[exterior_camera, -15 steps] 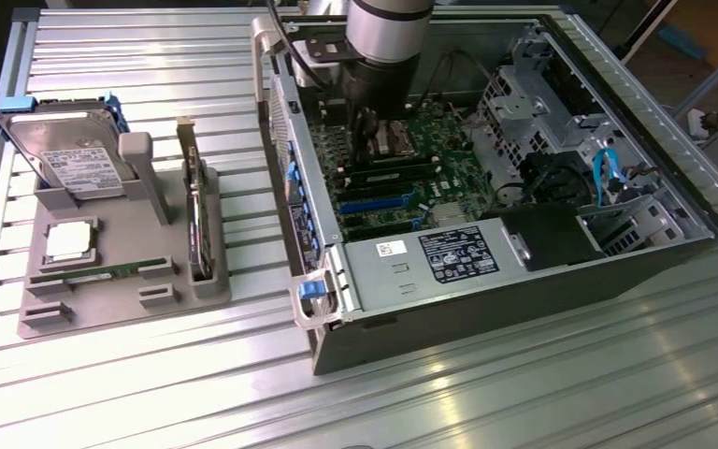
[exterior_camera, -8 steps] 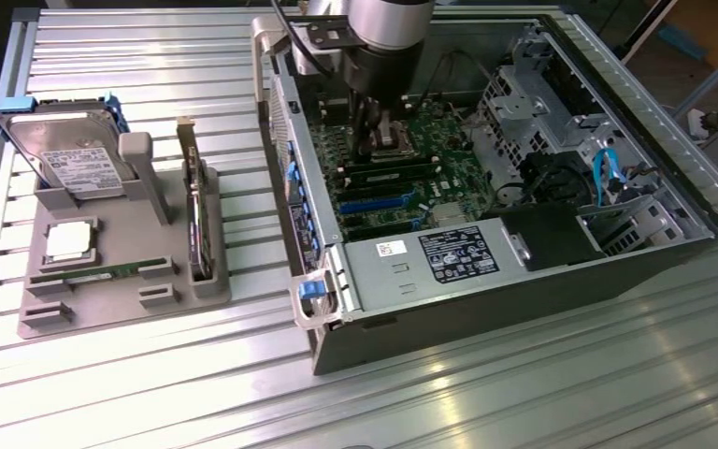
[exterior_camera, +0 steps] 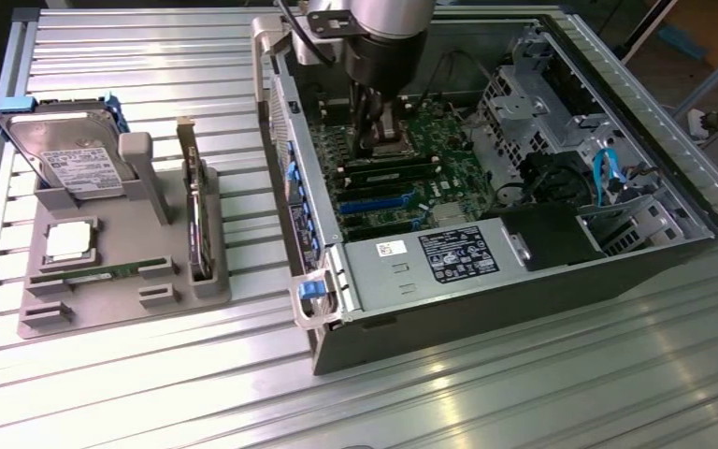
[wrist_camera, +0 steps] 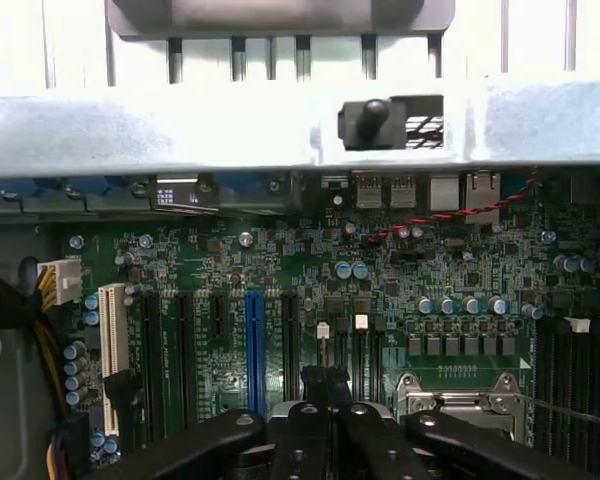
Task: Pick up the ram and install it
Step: 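Press down the ram until it locks into place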
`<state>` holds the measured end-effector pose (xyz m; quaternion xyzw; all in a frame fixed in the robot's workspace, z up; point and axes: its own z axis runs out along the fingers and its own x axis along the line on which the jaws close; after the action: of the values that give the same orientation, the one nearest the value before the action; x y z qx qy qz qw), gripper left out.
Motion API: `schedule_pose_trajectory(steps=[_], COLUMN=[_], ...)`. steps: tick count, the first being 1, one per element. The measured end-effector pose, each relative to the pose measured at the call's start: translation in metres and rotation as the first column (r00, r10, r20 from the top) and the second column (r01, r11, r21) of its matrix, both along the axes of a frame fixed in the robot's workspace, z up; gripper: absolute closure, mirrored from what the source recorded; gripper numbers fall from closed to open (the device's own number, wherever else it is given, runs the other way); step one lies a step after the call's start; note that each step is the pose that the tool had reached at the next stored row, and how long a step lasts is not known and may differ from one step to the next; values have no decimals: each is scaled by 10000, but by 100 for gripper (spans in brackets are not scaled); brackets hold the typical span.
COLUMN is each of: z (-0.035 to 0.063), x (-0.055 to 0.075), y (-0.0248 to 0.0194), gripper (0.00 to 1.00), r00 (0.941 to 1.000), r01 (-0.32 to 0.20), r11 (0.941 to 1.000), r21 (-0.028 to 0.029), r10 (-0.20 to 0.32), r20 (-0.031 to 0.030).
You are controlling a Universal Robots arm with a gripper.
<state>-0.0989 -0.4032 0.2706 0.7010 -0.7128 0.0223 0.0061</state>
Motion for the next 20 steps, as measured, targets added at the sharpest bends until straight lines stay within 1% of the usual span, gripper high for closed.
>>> schedule_pose_trajectory(steps=[12,16,20], z=[161,204,227], x=[0,0,0], y=[0,0,0], gripper=[89,89,89], r00=[10000,10000,10000], r01=[0,-1,-1], r11=[10000,10000,10000], r21=[-1,-2,-2], r10=[0,1,1], r20=[0,-1,1])
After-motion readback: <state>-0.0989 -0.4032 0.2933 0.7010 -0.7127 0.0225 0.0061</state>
